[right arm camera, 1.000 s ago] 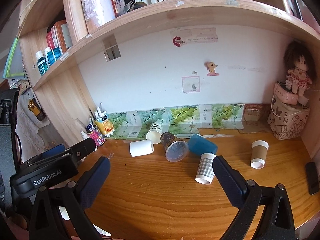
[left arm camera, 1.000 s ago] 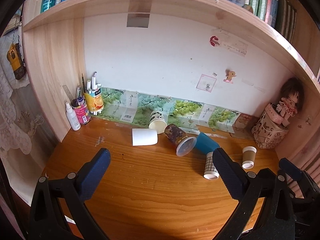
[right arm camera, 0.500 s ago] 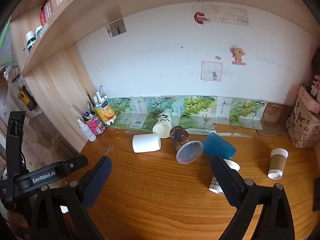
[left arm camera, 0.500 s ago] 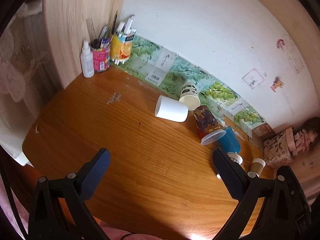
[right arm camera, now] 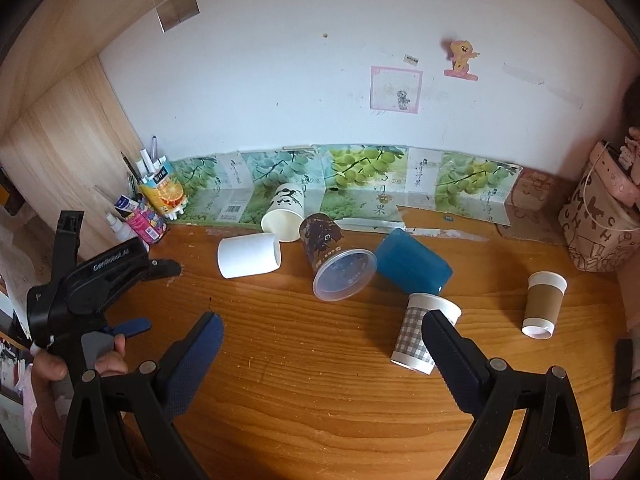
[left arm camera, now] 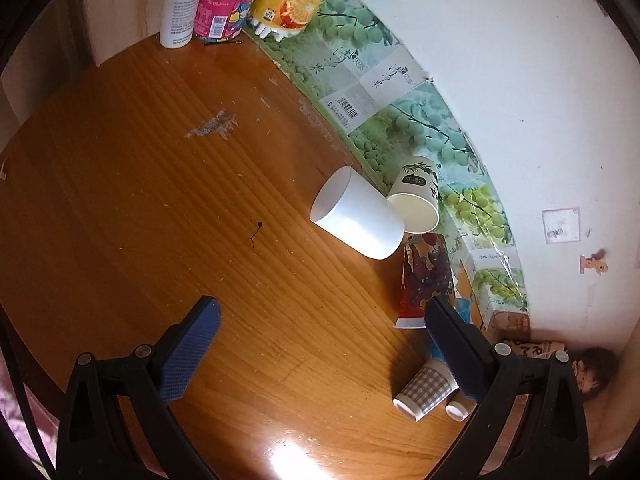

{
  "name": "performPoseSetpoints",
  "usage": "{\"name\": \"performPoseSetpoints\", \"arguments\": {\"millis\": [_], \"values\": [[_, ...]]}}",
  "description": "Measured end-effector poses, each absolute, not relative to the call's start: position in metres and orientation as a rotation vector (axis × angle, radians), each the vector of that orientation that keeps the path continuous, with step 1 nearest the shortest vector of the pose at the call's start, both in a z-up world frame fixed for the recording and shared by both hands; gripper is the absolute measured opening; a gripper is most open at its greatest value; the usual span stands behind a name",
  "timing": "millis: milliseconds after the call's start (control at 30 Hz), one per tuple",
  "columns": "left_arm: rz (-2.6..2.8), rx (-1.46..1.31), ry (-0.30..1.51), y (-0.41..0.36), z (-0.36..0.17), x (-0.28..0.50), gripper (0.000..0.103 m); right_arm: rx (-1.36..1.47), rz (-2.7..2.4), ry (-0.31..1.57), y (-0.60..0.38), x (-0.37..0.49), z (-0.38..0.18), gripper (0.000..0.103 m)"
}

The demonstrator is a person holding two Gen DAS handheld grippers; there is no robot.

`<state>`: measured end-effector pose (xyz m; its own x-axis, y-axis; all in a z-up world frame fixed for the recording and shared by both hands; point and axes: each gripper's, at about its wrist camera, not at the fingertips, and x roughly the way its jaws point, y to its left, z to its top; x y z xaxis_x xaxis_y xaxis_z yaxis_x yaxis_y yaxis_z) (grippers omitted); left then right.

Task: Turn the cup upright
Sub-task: 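Move the left gripper down to the white plastic cup lying sideways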

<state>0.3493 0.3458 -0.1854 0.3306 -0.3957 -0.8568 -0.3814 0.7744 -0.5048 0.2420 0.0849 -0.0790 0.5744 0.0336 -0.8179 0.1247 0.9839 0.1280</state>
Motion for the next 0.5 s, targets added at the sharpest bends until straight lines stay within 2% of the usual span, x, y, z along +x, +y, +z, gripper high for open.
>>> {"name": "performPoseSetpoints", "arguments": {"millis": [500], "values": [[0.111,-0.829,1.228,0.315,-0.244,0.396,0.102,0.11,-0.062,1.128,0.072,0.254,-0.113,0.1]]}}
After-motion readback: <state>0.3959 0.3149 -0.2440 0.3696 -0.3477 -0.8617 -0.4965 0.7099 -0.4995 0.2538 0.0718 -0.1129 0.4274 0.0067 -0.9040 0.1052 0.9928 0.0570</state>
